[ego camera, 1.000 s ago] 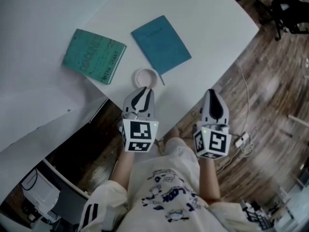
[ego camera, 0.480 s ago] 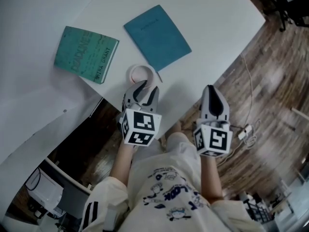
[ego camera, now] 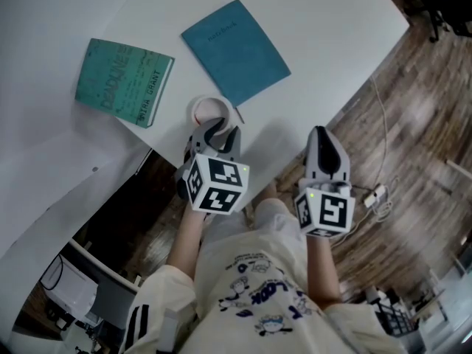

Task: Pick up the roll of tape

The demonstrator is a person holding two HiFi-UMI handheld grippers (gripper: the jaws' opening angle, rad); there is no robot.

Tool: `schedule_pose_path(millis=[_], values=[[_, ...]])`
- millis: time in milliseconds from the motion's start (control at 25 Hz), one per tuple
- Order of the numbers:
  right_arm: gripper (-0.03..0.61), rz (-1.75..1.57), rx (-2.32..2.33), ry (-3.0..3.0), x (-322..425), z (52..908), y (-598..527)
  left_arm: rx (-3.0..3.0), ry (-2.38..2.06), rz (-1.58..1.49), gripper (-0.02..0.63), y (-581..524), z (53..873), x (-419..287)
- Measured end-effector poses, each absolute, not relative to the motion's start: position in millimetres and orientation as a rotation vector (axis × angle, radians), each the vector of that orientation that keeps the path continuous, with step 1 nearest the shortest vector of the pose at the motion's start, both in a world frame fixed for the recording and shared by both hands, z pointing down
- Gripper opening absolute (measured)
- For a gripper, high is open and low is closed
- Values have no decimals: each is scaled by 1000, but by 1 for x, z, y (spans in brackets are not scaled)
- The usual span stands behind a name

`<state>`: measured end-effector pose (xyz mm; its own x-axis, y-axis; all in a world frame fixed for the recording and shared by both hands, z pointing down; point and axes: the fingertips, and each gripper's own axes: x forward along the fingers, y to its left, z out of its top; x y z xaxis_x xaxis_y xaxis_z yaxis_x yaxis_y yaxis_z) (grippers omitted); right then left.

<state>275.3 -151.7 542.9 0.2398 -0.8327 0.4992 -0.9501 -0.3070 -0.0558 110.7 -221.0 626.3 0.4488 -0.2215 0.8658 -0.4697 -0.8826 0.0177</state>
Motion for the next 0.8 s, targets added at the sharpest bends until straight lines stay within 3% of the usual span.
schedule_pose_path(millis=[120, 200, 800], values=[[18, 660, 2252, -1666, 276, 544, -152, 2447, -601, 1434, 57, -221, 629, 110], [18, 665, 2253, -1663, 276, 546, -151, 2447, -597, 1444, 47, -222, 631, 109], [18, 558, 2301, -1699, 266, 506, -158, 2540, -765, 1255, 40, -246, 571, 95]])
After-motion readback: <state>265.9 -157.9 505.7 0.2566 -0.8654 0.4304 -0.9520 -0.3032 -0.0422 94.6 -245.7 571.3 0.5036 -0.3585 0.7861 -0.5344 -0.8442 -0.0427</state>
